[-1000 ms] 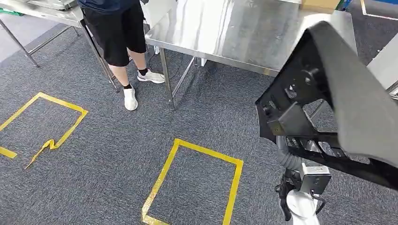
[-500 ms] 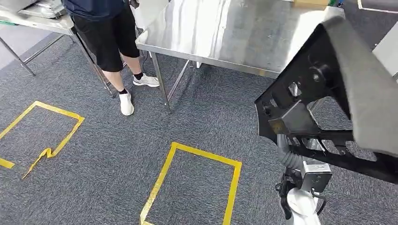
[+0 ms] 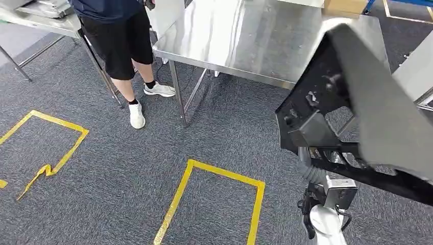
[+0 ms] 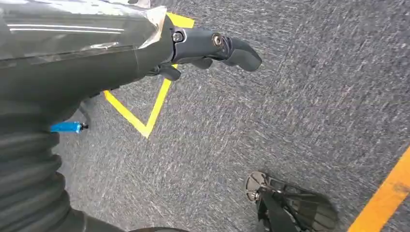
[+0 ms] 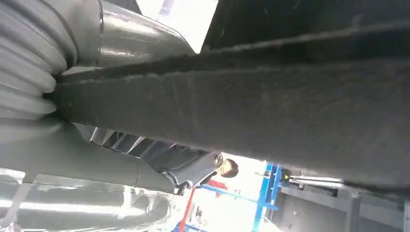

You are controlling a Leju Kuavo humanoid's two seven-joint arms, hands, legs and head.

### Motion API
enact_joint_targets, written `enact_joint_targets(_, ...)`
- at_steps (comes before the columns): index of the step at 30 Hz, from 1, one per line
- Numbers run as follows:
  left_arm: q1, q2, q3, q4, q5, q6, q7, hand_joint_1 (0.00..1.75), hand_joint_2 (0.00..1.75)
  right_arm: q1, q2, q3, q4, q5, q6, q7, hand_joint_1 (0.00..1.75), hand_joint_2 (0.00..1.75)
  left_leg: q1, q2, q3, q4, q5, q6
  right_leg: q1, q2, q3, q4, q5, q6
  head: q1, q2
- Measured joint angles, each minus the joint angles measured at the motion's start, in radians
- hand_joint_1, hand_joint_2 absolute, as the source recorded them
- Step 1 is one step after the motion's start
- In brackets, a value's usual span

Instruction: Take the parts from the cabinet and place them on the table.

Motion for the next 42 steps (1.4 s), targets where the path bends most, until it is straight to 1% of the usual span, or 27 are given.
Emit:
enact_joint_targets(1, 0.000, 0.000, 0.000, 0.000, 0.000, 0.000, 0.000, 0.00, 1.75, -0.001, 0.000, 0.001, 0.000, 0.000, 0.000, 0.000, 1.75, 1.75, 0.000, 0.000, 0.013, 0.000, -0.009, -0.003, 0.000, -0.002, 0.036, -0.094, 0.051, 0.006, 0.001, 0.000)
enact_joint_targets(2, 0.000, 0.000, 0.000, 0.000, -0.001, 0.000, 0.000, 0.00, 1.75, -0.002, -0.001, 0.000, 0.001, 0.000, 0.000, 0.000, 1.75, 1.75, 0.000, 0.001, 0.013, -0.001, -0.019, -0.009, 0.002, -0.009, 0.057, -0.145, 0.077, -0.003, 0.003, 0.000)
enact_joint_targets(3, 0.000, 0.000, 0.000, 0.000, -0.001, 0.000, 0.000, 0.00, 1.75, -0.003, 0.000, 0.001, 0.003, -0.001, 0.000, 0.000, 1.75, 1.75, -0.003, 0.001, 0.025, 0.000, -0.026, -0.016, 0.010, -0.014, 0.050, -0.151, 0.040, -0.027, 0.000, 0.000)
enact_joint_targets(6, 0.000, 0.000, 0.000, 0.000, -0.002, 0.000, -0.001, 0.00, 1.75, -0.003, -0.001, 0.000, 0.003, -0.001, 0.000, 0.000, 1.75, 1.75, -0.004, 0.006, 0.037, 0.003, -0.034, -0.031, 0.011, -0.008, 0.069, -0.151, 0.052, -0.055, -0.002, 0.000)
enact_joint_targets(7, -0.001, 0.000, 0.000, 0.000, -0.002, 0.000, -0.001, 0.00, 1.75, -0.004, -0.001, 0.000, 0.003, -0.001, 0.000, -0.001, 1.75, 1.75, -0.003, 0.006, 0.032, 0.011, -0.040, -0.035, -0.003, -0.004, 0.084, -0.154, 0.050, -0.058, -0.005, 0.000)
enact_joint_targets(9, -0.004, -0.001, 0.000, 0.000, -0.003, 0.002, -0.001, 0.00, 1.75, -0.009, 0.001, 0.001, 0.003, 0.000, 0.001, -0.002, 1.75, 1.75, 0.002, 0.004, -0.026, 0.125, -0.050, -0.046, -0.002, -0.005, 0.103, -0.158, 0.037, -0.076, -0.011, 0.000)
enact_joint_targets(11, -0.004, -0.001, 0.000, 0.000, -0.003, 0.003, -0.001, 0.00, 1.75, -0.008, 0.003, 0.002, 0.003, 0.000, 0.002, -0.002, 1.75, 1.75, 0.008, 0.004, -0.128, 0.264, -0.101, -0.058, -0.001, -0.004, 0.117, -0.158, 0.021, -0.080, -0.010, 0.000)
enact_joint_targets(12, -0.003, -0.001, 0.000, 0.000, -0.003, 0.004, -0.001, 0.00, 1.75, -0.008, 0.003, 0.002, 0.004, -0.001, 0.002, -0.002, 1.75, 1.75, 0.009, 0.004, -0.174, 0.309, -0.126, -0.062, -0.001, -0.003, 0.126, -0.158, 0.013, -0.079, -0.011, 0.000)
enact_joint_targets(14, -0.001, -0.001, 0.000, 0.000, -0.003, 0.005, -0.001, 0.00, 1.75, -0.007, 0.003, 0.002, 0.006, -0.001, 0.002, -0.002, 1.75, 1.75, 0.012, 0.004, -0.202, 0.277, -0.092, -0.063, -0.002, 0.002, 0.150, -0.158, -0.006, -0.076, -0.011, 0.000)
enact_joint_targets(15, -0.001, -0.001, 0.000, 0.000, -0.003, 0.005, -0.001, 0.00, 1.75, -0.008, 0.004, 0.002, 0.006, -0.001, 0.002, -0.002, 1.75, 1.75, 0.013, 0.004, -0.188, 0.214, -0.043, -0.061, -0.002, 0.003, 0.165, -0.158, -0.016, -0.073, -0.011, 0.000)
enact_joint_targets(17, 0.000, 0.002, 0.000, 0.000, -0.004, 0.006, -0.001, 0.00, 1.75, -0.008, 0.006, 0.002, 0.006, -0.001, 0.002, -0.002, 1.75, 1.75, 0.013, 0.003, -0.142, 0.048, 0.101, -0.051, -0.003, 0.003, 0.180, -0.161, -0.040, -0.065, -0.012, 0.000)
enact_joint_targets(18, 0.000, 0.003, 0.000, 0.000, -0.004, 0.006, -0.001, 0.00, 1.75, -0.008, 0.008, 0.003, 0.008, -0.001, 0.002, -0.002, 1.75, 1.75, 0.006, 0.004, -0.147, 0.047, 0.073, -0.045, 0.003, 0.006, 0.202, -0.158, -0.049, -0.057, -0.011, 0.000)
enact_joint_targets(19, 0.000, 0.003, 0.000, 0.000, -0.004, 0.006, -0.001, 0.00, 1.75, -0.012, 0.008, 0.002, 0.009, -0.001, 0.002, -0.004, 1.75, 1.75, 0.002, 0.002, -0.141, 0.043, 0.072, -0.035, 0.003, 0.007, 0.191, -0.162, -0.054, -0.049, -0.012, 0.000)
enact_joint_targets(21, 0.000, 0.002, 0.000, 0.000, -0.004, 0.007, 0.000, 0.00, 1.75, -0.012, 0.008, 0.003, 0.008, 0.000, 0.003, -0.003, 1.75, 1.75, -0.002, 0.003, -0.130, 0.032, 0.074, -0.019, 0.004, 0.008, 0.210, -0.158, -0.048, -0.032, -0.016, 0.000)
enact_joint_targets(23, 0.000, 0.003, 0.000, 0.000, -0.004, 0.008, 0.000, 0.00, 1.75, -0.014, 0.007, 0.003, 0.009, 0.000, 0.003, -0.003, 1.75, 1.75, 0.002, 0.002, -0.090, 0.017, 0.071, -0.003, 0.002, 0.005, 0.213, -0.140, -0.056, -0.024, -0.014, 0.000)
enact_joint_targets(25, -0.001, 0.003, 0.000, 0.000, -0.004, 0.010, 0.000, 0.00, 1.75, -0.021, 0.008, 0.004, 0.009, 0.000, 0.003, -0.005, 1.75, 1.75, 0.001, 0.001, -0.073, 0.013, 0.059, 0.010, 0.005, 0.003, 0.124, 0.005, -0.065, -0.028, -0.010, 0.000)
enact_joint_targets(26, -0.002, 0.003, 0.000, 0.000, -0.004, 0.010, 0.000, 0.00, 1.75, -0.019, 0.007, 0.005, 0.010, 0.000, 0.003, -0.004, 1.75, 1.75, -0.001, 0.000, -0.067, 0.013, 0.050, 0.013, 0.005, 0.003, 0.070, 0.076, -0.091, -0.033, -0.011, 0.000)
enact_joint_targets(28, 0.000, 0.002, 0.000, 0.000, -0.003, 0.010, 0.000, 0.00, 1.75, -0.012, 0.006, 0.005, 0.010, 0.000, 0.002, -0.004, 1.75, 1.75, -0.004, -0.004, -0.048, 0.013, 0.030, 0.014, 0.005, 0.003, -0.007, 0.134, -0.137, -0.036, -0.011, 0.000)
enact_joint_targets(30, 0.001, 0.002, 0.000, 0.000, -0.001, 0.010, 0.000, 0.00, 1.75, -0.012, 0.005, 0.005, 0.012, 0.000, 0.002, -0.004, 1.75, 1.75, -0.004, -0.007, -0.018, 0.013, 0.008, 0.012, 0.005, 0.002, -0.005, 0.046, -0.100, -0.021, -0.010, 0.000)
enact_joint_targets(31, 0.001, 0.002, 0.000, 0.000, -0.001, 0.010, -0.001, 0.00, 1.75, -0.012, 0.005, 0.005, 0.012, 0.000, 0.002, -0.004, 1.75, 1.75, -0.005, -0.008, -0.001, 0.013, -0.004, 0.009, 0.005, 0.002, 0.015, -0.033, -0.049, -0.010, -0.010, 0.000)
enact_joint_targets(32, 0.001, 0.002, 0.000, 0.000, 0.000, 0.010, -0.003, 0.00, 1.75, -0.012, 0.005, 0.005, 0.012, -0.001, 0.002, -0.004, 1.75, 1.75, -0.005, -0.008, 0.014, 0.012, -0.018, 0.006, 0.006, -0.003, 0.035, -0.124, 0.028, 0.003, -0.007, 0.000)
enact_joint_targets(33, 0.000, 0.002, 0.000, 0.001, 0.001, 0.010, -0.003, 0.00, 1.75, -0.009, 0.005, 0.005, 0.013, -0.001, 0.002, -0.004, 1.75, 1.75, -0.008, -0.008, 0.029, 0.016, -0.030, 0.002, 0.007, -0.011, 0.035, -0.140, 0.082, -0.003, -0.007, 0.000)
enact_joint_targets(34, 0.001, 0.003, 0.000, 0.001, 0.001, 0.010, -0.003, 0.00, 1.75, -0.011, 0.005, 0.006, 0.015, -0.002, 0.001, -0.002, 1.75, 1.75, -0.009, -0.010, 0.024, 0.011, -0.039, -0.006, 0.014, -0.016, 0.045, -0.142, 0.061, -0.028, -0.008, 0.000)
enact_joint_targets(35, 0.000, 0.002, 0.000, 0.001, 0.001, 0.009, -0.004, 0.00, 1.75, -0.010, 0.006, 0.005, 0.014, -0.001, 0.001, -0.002, 1.75, 1.75, -0.009, -0.008, 0.031, 0.005, -0.047, -0.014, 0.022, -0.010, 0.056, -0.143, 0.068, -0.040, -0.010, 0.000)
enact_joint_targets(37, -0.001, 0.000, 0.000, 0.002, 0.002, 0.010, -0.005, 0.00, 1.75, -0.015, 0.006, 0.005, 0.013, 0.000, 0.001, -0.003, 1.75, 1.75, -0.009, -0.005, 0.041, 0.022, -0.038, -0.018, 0.010, -0.005, 0.074, -0.153, 0.063, -0.053, -0.008, 0.000)
enact_joint_targets(40, -0.004, 0.000, 0.000, 0.002, 0.002, 0.009, -0.008, 0.00, 1.75, -0.017, 0.007, 0.004, 0.013, 0.000, 0.000, -0.003, 1.75, 1.75, -0.003, -0.002, -0.064, 0.194, -0.032, -0.035, 0.001, -0.005, 0.107, -0.162, 0.043, -0.082, -0.010, 0.000)
enact_joint_targets(42, -0.003, 0.000, 0.000, 0.002, 0.001, 0.005, -0.009, 0.00, 1.75, -0.011, 0.007, 0.005, 0.013, 0.000, 0.000, -0.003, 1.75, 1.75, 0.006, -0.002, -0.165, 0.308, -0.103, -0.050, 0.001, -0.004, 0.126, -0.162, 0.022, -0.082, -0.010, 0.000)
